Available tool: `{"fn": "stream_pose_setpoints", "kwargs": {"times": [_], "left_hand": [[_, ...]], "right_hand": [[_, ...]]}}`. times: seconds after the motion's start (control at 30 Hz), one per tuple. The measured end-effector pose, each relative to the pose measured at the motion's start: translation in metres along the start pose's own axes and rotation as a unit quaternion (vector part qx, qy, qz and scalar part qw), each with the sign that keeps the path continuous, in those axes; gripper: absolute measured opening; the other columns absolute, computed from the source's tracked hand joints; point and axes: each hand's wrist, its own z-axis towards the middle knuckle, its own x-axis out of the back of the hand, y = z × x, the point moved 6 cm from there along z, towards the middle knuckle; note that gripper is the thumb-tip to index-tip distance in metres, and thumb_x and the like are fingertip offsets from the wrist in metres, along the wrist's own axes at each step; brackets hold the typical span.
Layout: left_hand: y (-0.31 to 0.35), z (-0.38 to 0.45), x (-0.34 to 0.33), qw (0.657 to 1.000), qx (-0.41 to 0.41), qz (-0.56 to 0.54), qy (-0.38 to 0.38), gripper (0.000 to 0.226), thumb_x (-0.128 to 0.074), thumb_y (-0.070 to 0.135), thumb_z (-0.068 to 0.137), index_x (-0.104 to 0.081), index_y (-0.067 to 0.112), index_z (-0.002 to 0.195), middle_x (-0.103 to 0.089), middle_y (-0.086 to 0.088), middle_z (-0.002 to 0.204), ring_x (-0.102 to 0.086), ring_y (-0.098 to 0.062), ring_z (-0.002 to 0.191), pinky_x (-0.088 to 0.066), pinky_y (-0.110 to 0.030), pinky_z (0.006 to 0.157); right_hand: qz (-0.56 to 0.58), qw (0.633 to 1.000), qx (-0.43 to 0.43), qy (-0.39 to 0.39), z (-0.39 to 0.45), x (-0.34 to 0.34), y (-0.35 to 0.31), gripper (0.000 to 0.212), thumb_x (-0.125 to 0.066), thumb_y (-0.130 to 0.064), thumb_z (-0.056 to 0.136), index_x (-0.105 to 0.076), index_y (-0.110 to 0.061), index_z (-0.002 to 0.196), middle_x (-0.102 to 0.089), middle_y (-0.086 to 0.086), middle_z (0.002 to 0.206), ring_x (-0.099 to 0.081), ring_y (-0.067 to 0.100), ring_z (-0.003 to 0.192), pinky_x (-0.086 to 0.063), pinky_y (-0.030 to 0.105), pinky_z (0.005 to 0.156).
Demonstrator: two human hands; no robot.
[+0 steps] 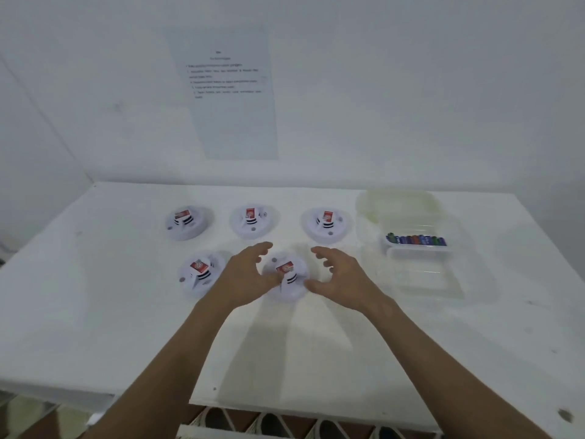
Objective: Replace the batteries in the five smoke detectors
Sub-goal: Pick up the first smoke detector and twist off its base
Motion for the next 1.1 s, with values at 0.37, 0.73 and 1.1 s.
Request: {"fn": "stream_pose_setpoints", "kwargs": {"times": [0.37, 0.73, 1.1], "left_hand": [[-0.027, 0.019, -0.019, 0.987, -0.064, 0.027, -0.142, 0.094, -0.075, 0.032, 0.056, -0.035, 0.029, 0.141, -0.063, 0.009, 0.104, -0.062, -0.008, 0.089, -0.057, -0.036, 0.077], [-0.019, 0.008, -0.011, 0.977, -0.070, -0.157, -0.123, 0.112, -0.091, 0.012, 0.063, -0.024, 0.032, 0.151, -0.052, 0.012, 0.136, -0.067, -0.020, 0.102, -0.060, -0.039, 0.080], [0.030, -0.002, -0.009, 0.959, -0.101, -0.218, -0.147, 0.073, -0.082, 0.017, 0.076, -0.048, 0.043, 0.135, -0.052, 0.026, 0.136, -0.060, 0.000, 0.112, -0.053, -0.025, 0.087]], "right_hand": [[-0.027, 0.999, 0.037, -0.024, 0.014, -0.037, -0.012, 0.060, -0.095, -0.020, 0.059, -0.055, -0.019, 0.103, -0.063, -0.004, 0.095, -0.056, 0.013, 0.082, -0.045, 0.023, 0.073], [-0.040, 0.996, 0.055, -0.057, 0.029, -0.036, -0.005, 0.102, -0.093, -0.031, 0.062, -0.037, -0.022, 0.147, -0.048, -0.010, 0.122, -0.045, 0.015, 0.120, -0.037, 0.025, 0.097], [0.122, 0.987, 0.063, -0.084, 0.001, 0.030, -0.019, 0.096, -0.090, -0.016, 0.066, -0.032, -0.045, 0.137, -0.046, -0.015, 0.131, -0.059, 0.012, 0.112, -0.059, 0.026, 0.084]]}}
